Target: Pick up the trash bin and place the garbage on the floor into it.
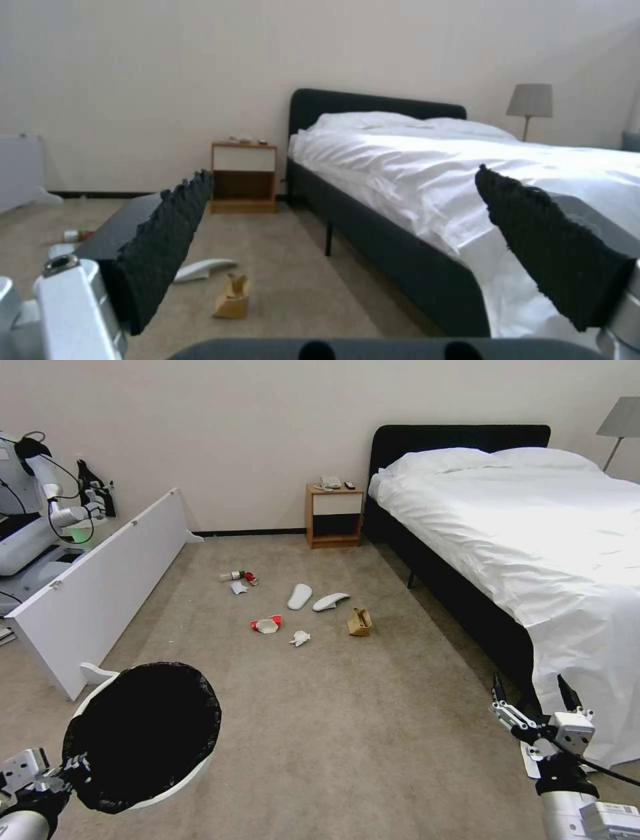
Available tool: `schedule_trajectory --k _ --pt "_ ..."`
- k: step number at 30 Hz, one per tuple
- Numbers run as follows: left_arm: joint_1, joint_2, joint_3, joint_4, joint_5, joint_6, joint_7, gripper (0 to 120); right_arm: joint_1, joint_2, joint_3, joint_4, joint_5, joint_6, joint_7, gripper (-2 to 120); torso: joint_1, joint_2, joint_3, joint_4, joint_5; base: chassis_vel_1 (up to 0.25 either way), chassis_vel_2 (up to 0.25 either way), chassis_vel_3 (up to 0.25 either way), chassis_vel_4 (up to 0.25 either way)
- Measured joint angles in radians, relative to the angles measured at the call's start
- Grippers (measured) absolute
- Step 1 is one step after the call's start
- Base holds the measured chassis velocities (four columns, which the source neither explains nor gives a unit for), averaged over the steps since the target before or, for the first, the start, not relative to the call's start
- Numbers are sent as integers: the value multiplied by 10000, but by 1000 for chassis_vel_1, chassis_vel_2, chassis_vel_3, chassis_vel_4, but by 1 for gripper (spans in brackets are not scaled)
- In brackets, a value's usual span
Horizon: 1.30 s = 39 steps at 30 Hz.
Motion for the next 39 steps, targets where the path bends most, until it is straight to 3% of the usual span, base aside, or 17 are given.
schedule_trajectory --k 21,39 --pt "-137 -77 -67 627 507 -21 271 2 29 -79 4 -213 176 185 -438 100 -1 3 -1 0 0 -5 4 7 -5" --pt "-115 -62 -120 634 490 -28 358 2 41 -53 3 -241 180 251 -590 100 0 1 0 0 1 -195 190 194 -195"
